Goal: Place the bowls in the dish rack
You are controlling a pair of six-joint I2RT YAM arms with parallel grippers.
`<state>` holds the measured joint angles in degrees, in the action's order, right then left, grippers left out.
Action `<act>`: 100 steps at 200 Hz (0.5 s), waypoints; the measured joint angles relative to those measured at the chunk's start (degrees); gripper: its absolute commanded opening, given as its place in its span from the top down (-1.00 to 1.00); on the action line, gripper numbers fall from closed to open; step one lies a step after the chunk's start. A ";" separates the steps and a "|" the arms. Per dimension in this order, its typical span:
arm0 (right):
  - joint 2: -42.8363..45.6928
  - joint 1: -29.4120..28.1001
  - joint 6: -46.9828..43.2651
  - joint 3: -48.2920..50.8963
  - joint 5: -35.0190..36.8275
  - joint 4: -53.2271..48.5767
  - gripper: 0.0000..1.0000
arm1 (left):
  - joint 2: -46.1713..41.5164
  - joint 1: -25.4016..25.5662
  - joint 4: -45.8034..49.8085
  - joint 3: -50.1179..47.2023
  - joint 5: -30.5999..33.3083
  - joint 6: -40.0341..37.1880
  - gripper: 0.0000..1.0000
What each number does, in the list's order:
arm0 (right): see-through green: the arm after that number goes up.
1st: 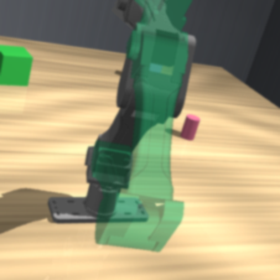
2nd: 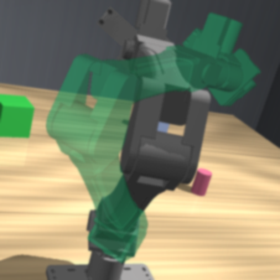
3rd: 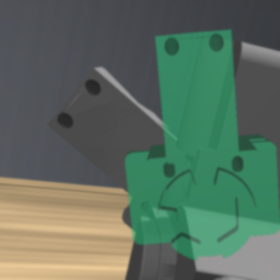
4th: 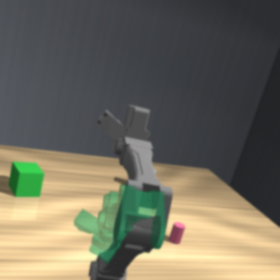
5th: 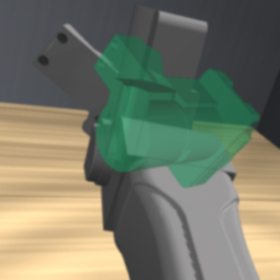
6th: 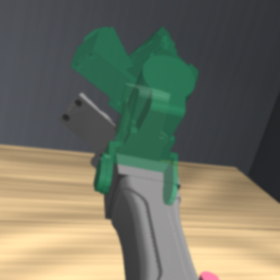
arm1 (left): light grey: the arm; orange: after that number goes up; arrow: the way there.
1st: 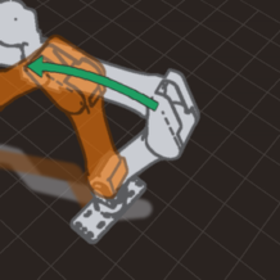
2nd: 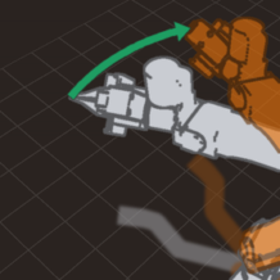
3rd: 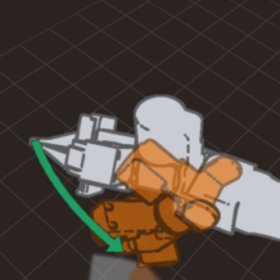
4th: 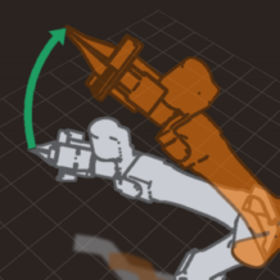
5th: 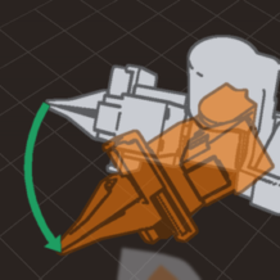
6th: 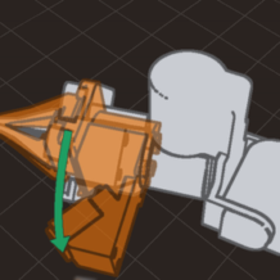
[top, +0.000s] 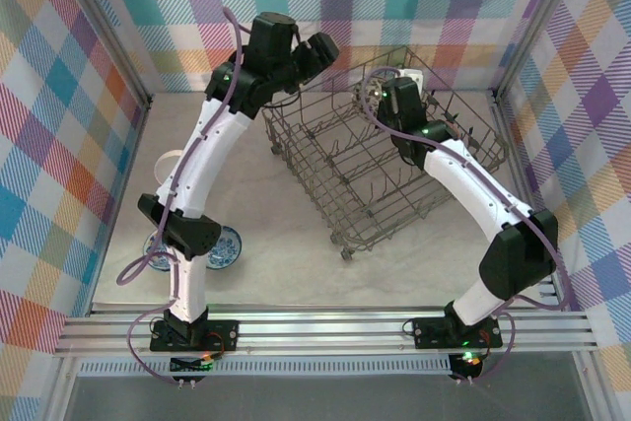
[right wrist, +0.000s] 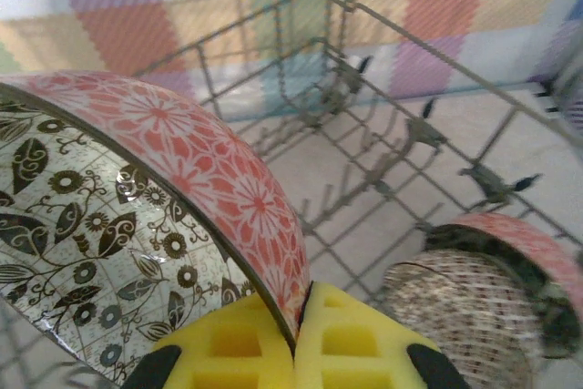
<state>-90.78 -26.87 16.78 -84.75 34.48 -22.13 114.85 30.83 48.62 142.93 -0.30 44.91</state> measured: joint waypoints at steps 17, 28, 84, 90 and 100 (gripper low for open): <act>-0.76 0.48 -2.89 -1.55 2.93 -2.05 1.00 | -1.42 -3.10 -0.11 -5.35 -2.95 -3.30 -0.60; -1.29 0.57 -4.59 -2.89 5.03 -3.67 1.00 | -2.03 -5.22 0.00 -8.52 -5.29 -5.05 -0.60; -1.75 0.57 -8.61 -5.90 16.55 -13.57 1.00 | -2.62 -13.31 1.40 -16.59 -14.16 -15.28 -0.61; -1.75 0.57 -8.79 -5.90 17.75 -14.86 1.00 | -2.89 -13.38 1.42 -17.42 -14.84 -16.50 -0.61; -1.75 0.57 -9.27 -5.90 19.50 -16.52 1.00 | -3.43 -13.35 1.42 -18.88 -15.89 -18.05 -0.61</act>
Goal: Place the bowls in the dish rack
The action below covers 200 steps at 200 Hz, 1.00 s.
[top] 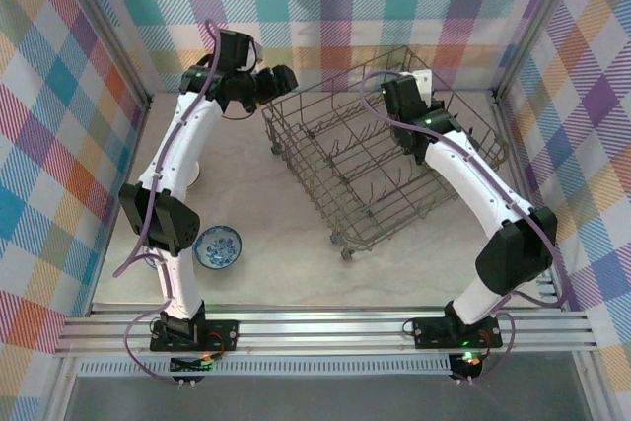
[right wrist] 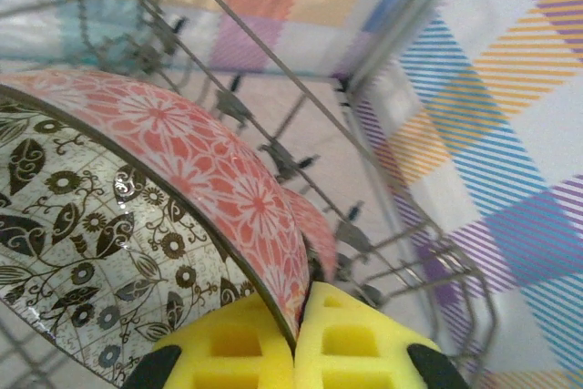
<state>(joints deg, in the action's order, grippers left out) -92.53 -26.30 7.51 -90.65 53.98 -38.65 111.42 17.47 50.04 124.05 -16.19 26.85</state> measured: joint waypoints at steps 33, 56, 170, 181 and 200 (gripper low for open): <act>0.02 0.00 -2.12 1.20 5.90 -2.71 1.00 | -2.19 0.00 -1.07 -6.32 -3.39 -3.52 -0.62; 0.02 0.00 -2.36 2.62 8.50 -5.16 1.00 | -3.76 0.00 -2.91 -11.47 -4.39 -4.44 -0.62; -5.38 -0.39 -0.22 5.20 17.07 -10.05 1.00 | -3.93 -0.57 -5.46 -14.40 -7.63 -7.91 -0.60; -5.68 -0.39 -0.52 5.46 17.55 -9.90 1.00 | -3.93 -0.72 -5.44 -14.40 -7.93 -8.28 -0.60; -6.36 -0.39 -0.92 5.49 18.64 -9.31 1.00 | -3.93 -0.76 -5.42 -14.40 -8.44 -8.35 -0.60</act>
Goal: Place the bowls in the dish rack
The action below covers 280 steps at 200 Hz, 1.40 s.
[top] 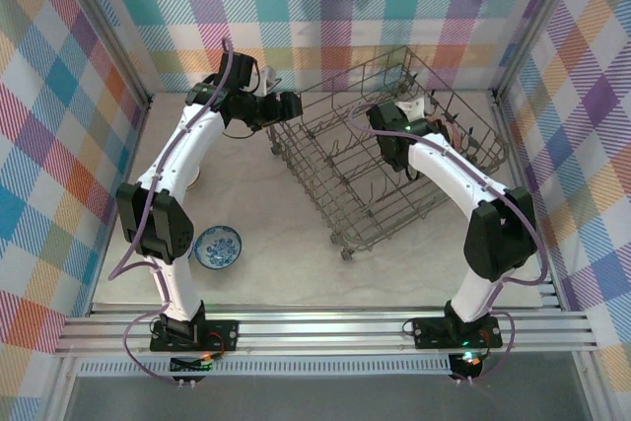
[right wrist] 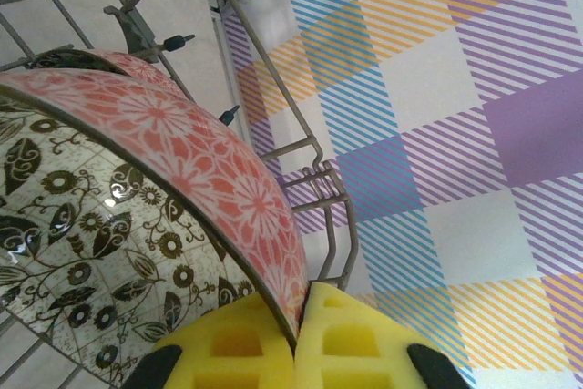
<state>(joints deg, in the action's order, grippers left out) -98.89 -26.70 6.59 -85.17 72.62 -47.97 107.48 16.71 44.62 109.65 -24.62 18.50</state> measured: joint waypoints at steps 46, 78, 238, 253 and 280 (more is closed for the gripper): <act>-1.79 0.00 -0.28 0.00 2.47 1.44 1.00 | 0.00 -0.07 0.00 0.00 -0.31 -0.15 -0.59; -3.82 -0.04 -0.22 0.00 4.31 2.01 1.00 | 0.00 -0.15 0.00 -0.02 -0.44 -0.15 -0.58; -20.39 -1.03 44.70 -19.45 11.37 -40.98 1.00 | 0.00 -0.37 -0.42 -1.86 -1.49 -0.11 -0.58; -20.41 -1.03 46.75 -19.43 11.45 -42.60 1.00 | 0.00 -0.37 -0.46 -1.88 -1.49 -0.11 -0.58; -20.44 -1.07 49.72 -19.41 11.72 -43.89 1.00 | 0.00 -0.37 -0.48 -1.88 -1.49 -0.11 -0.58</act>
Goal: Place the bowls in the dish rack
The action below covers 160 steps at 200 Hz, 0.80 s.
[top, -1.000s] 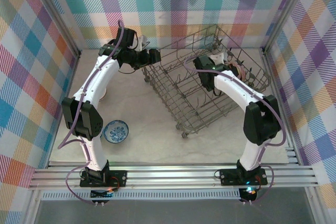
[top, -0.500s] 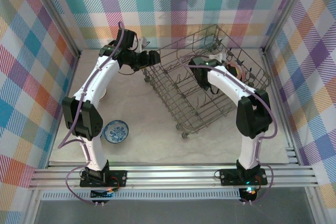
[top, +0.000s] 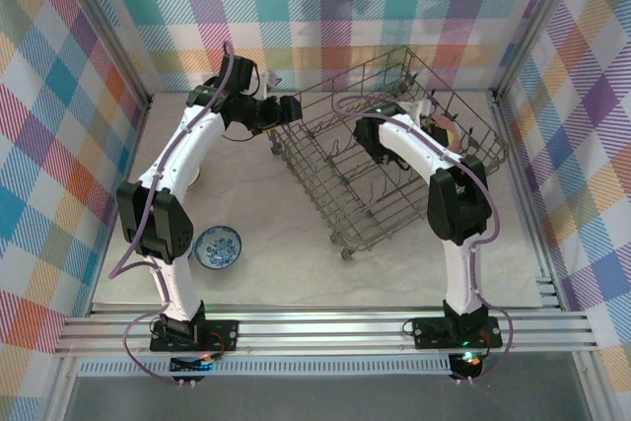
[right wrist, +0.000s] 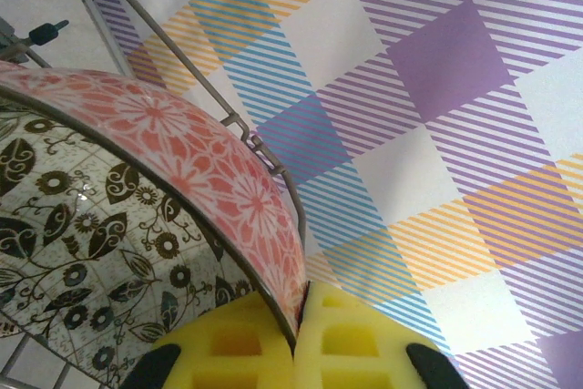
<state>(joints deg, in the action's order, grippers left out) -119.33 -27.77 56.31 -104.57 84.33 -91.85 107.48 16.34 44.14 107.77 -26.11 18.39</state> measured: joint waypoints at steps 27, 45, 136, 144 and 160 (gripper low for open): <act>-0.37 -0.46 1.64 0.00 0.37 -0.79 1.00 | 0.00 0.00 -0.04 -0.07 0.00 0.02 -0.57; -1.42 -1.16 2.23 0.00 0.66 -0.79 1.00 | 0.00 0.00 -0.20 -0.15 -0.02 0.02 -0.57; -5.09 -3.06 4.35 0.20 1.36 -0.79 1.00 | -0.11 0.00 -0.79 -0.79 -0.46 0.22 -0.56; -5.51 -3.23 4.35 0.20 1.53 -0.79 1.00 | -0.11 0.00 -0.79 -0.79 -0.46 0.22 -0.56; -6.25 -3.48 4.33 0.17 1.84 -0.79 1.00 | -0.11 0.00 -0.79 -0.81 -0.46 0.20 -0.56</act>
<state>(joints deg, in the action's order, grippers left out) -125.58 -31.24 60.64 -104.40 86.17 -92.64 107.37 16.34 43.35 106.96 -26.57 18.59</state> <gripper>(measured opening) 0.067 0.779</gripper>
